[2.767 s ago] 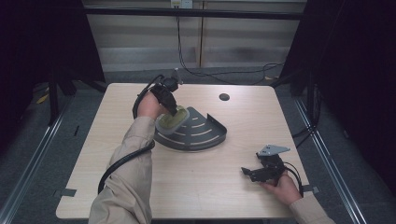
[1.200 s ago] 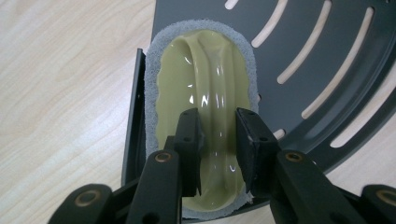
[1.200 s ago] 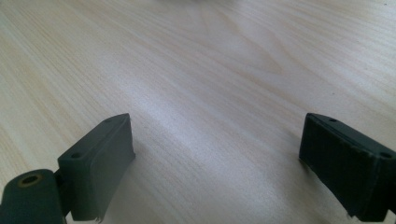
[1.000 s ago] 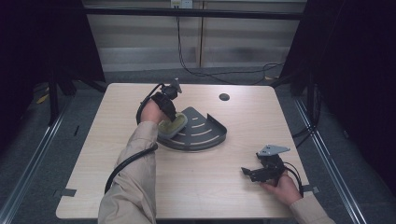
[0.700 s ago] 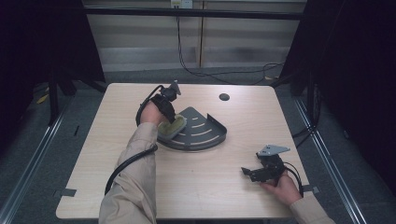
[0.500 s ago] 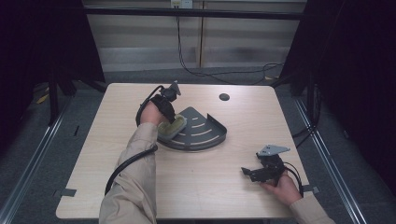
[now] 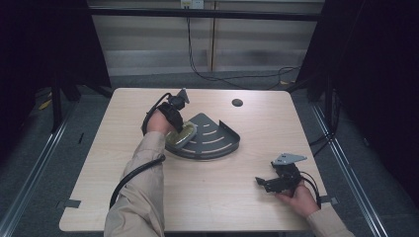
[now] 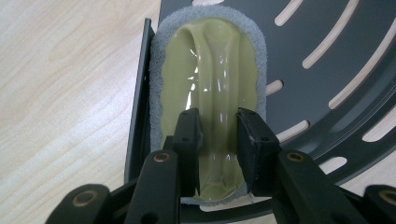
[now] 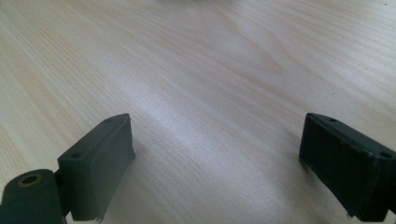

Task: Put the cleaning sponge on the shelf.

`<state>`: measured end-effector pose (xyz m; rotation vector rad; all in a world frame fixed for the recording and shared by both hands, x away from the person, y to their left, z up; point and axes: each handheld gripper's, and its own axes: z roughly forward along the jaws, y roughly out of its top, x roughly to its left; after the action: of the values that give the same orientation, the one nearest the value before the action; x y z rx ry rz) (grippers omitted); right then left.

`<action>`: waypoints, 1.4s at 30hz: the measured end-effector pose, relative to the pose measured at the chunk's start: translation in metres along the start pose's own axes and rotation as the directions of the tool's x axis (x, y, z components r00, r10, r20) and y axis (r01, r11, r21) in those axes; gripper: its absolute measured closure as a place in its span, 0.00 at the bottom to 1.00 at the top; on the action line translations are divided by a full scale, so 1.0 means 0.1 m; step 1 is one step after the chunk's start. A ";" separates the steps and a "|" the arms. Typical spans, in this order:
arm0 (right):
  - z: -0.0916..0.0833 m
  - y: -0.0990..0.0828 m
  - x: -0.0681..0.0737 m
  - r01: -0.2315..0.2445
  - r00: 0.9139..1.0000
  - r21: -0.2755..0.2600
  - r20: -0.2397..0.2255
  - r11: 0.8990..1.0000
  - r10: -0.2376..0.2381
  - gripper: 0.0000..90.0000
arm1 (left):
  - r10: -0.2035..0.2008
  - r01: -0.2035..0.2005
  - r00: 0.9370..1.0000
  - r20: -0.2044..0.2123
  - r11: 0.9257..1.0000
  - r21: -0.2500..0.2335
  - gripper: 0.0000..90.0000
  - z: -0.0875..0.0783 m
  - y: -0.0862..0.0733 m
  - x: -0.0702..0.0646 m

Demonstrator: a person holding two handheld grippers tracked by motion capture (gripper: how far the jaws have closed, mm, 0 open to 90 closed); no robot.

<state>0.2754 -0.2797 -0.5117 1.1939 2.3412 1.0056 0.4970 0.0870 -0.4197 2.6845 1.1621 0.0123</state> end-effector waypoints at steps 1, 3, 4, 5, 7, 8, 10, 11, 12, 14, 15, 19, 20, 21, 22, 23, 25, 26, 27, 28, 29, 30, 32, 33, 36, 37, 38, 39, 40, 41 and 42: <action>0.00 0.00 0.00 0.000 1.000 0.000 0.000 1.000 0.000 0.10 | -0.004 0.004 1.000 0.002 1.000 0.000 0.78 0.00 0.00 0.00; 0.00 0.00 0.00 -0.002 1.000 0.001 0.000 1.000 0.002 0.10 | 0.003 -0.003 1.000 0.003 1.000 0.004 0.78 0.00 0.00 0.00; 0.00 0.00 0.00 -0.002 1.000 0.001 0.000 1.000 0.002 0.10 | 0.001 -0.001 1.000 -0.001 1.000 0.004 0.78 0.00 0.00 -0.01; 0.00 0.00 0.00 -0.002 1.000 0.001 0.000 1.000 0.002 0.10 | 0.000 0.000 1.000 -0.002 1.000 0.007 0.78 0.00 0.00 -0.01; 0.00 0.00 0.00 0.002 1.000 -0.002 -0.001 1.000 -0.002 0.10 | -0.003 0.003 1.000 -0.003 1.000 0.007 0.78 0.00 0.00 -0.01; 0.00 0.00 0.00 0.001 1.000 -0.001 -0.001 1.000 -0.001 0.10 | 0.001 -0.001 1.000 -0.005 1.000 0.009 0.78 0.00 -0.01 -0.01; 0.00 0.00 0.00 0.003 1.000 -0.002 0.000 1.000 -0.003 0.11 | 0.001 -0.001 1.000 -0.004 1.000 0.009 0.78 0.00 -0.01 0.00; 0.00 0.00 0.00 0.003 1.000 -0.002 0.000 1.000 -0.003 0.10 | -0.002 0.002 1.000 -0.004 1.000 0.009 0.78 0.00 -0.01 -0.01; 0.00 0.00 0.00 0.003 1.000 -0.002 0.000 1.000 -0.003 0.10 | -0.001 0.002 1.000 -0.008 1.000 0.008 0.78 0.00 -0.02 -0.01; 0.00 0.00 0.00 0.001 1.000 -0.001 -0.001 1.000 -0.001 0.10 | -0.002 0.002 1.000 -0.012 1.000 0.009 0.77 0.01 -0.02 -0.01; 0.00 0.00 0.00 0.001 1.000 -0.001 -0.001 1.000 -0.001 0.10 | -0.008 0.008 1.000 -0.014 1.000 0.013 0.76 0.01 -0.03 -0.01; 0.00 0.00 0.00 0.001 1.000 0.000 0.001 1.000 -0.001 0.10 | -0.016 0.017 0.999 -0.041 1.000 0.012 0.67 0.02 -0.06 0.00; 0.00 0.00 0.00 0.002 1.000 -0.001 0.000 1.000 -0.002 0.10 | -0.009 0.010 0.999 -0.047 1.000 0.018 0.64 0.01 -0.06 0.00; 0.00 0.00 0.00 0.001 1.000 0.000 0.001 1.000 -0.001 0.10 | -0.020 0.021 0.999 -0.049 1.000 0.013 0.62 0.02 -0.07 0.00; 0.00 0.00 0.00 0.001 1.000 -0.001 -0.001 1.000 -0.001 0.10 | -0.017 0.018 0.998 -0.063 1.000 0.016 0.58 0.01 -0.07 0.00; 0.00 0.00 0.00 0.003 1.000 -0.002 0.000 1.000 -0.003 0.10 | -0.017 0.018 0.997 -0.076 1.000 0.018 0.55 0.00 -0.08 0.00; 0.00 0.00 0.00 0.003 1.000 -0.002 -0.001 1.000 -0.003 0.10 | -0.017 0.018 0.997 -0.078 1.000 0.015 0.50 -0.01 -0.09 0.00; 0.00 0.00 0.00 0.003 1.000 -0.001 0.000 1.000 -0.003 0.10 | -0.018 0.019 0.996 -0.082 1.000 0.019 0.46 -0.02 -0.09 0.01; 0.00 0.00 0.00 0.001 1.000 0.001 0.001 1.000 -0.001 0.10 | -0.021 0.024 0.996 -0.088 0.999 0.026 0.43 -0.02 -0.10 0.01; 0.00 0.00 0.00 0.004 1.000 -0.002 0.000 1.000 -0.004 0.10 | -0.024 0.027 0.996 -0.083 0.999 0.032 0.41 -0.03 -0.11 0.01; 0.00 0.00 0.00 0.004 1.000 -0.001 0.001 1.000 -0.004 0.10 | -0.029 0.032 0.996 -0.090 0.999 0.030 0.40 -0.03 -0.11 0.01; 0.00 0.00 0.00 0.003 1.000 -0.002 0.000 1.000 -0.003 0.10 | -0.037 0.040 0.996 -0.084 0.999 0.036 0.38 -0.04 -0.12 0.02; 0.00 0.00 0.00 0.001 1.000 -0.001 0.000 1.000 -0.001 0.10 | -0.039 0.042 0.995 -0.087 0.998 0.038 0.34 -0.05 -0.14 0.03; 0.00 0.00 0.00 0.004 1.000 -0.001 0.001 1.000 -0.004 0.10 | -0.041 0.044 0.996 -0.081 0.998 0.037 0.33 -0.06 -0.15 0.03; 0.00 0.00 0.00 0.002 1.000 0.000 0.001 1.000 -0.002 0.10 | -0.041 0.044 0.996 -0.077 0.999 0.031 0.31 -0.08 -0.17 0.03; 0.00 0.00 0.00 0.002 1.000 -0.002 -0.001 1.000 -0.002 0.10 | -0.042 0.045 0.996 -0.078 0.999 0.028 0.30 -0.09 -0.18 0.03; 0.00 0.00 0.00 0.001 1.000 -0.001 -0.001 1.000 -0.001 0.10 | -0.048 0.050 0.996 -0.079 0.998 0.027 0.29 -0.10 -0.18 0.03; 0.00 0.00 0.00 0.004 1.000 -0.001 0.001 1.000 -0.004 0.10 | -0.049 0.051 0.996 -0.076 0.998 0.023 0.28 -0.11 -0.19 0.03; 0.00 0.00 0.00 0.002 1.000 0.000 0.001 1.000 -0.002 0.10 | -0.049 0.051 0.996 -0.074 0.998 0.022 0.28 -0.11 -0.20 0.03; 0.00 0.00 0.00 0.002 1.000 0.000 0.001 1.000 -0.002 0.10 | -0.046 0.048 0.996 -0.076 0.999 0.021 0.27 -0.12 -0.21 0.03; 0.00 0.00 0.00 0.002 1.000 0.000 0.001 1.000 -0.002 0.10 | -0.050 0.052 0.996 -0.070 0.998 0.024 0.27 -0.12 -0.22 0.03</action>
<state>0.2756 -0.2798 -0.5117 1.1913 2.3412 1.0042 0.4823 0.1061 -0.4126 2.6959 1.2599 0.0838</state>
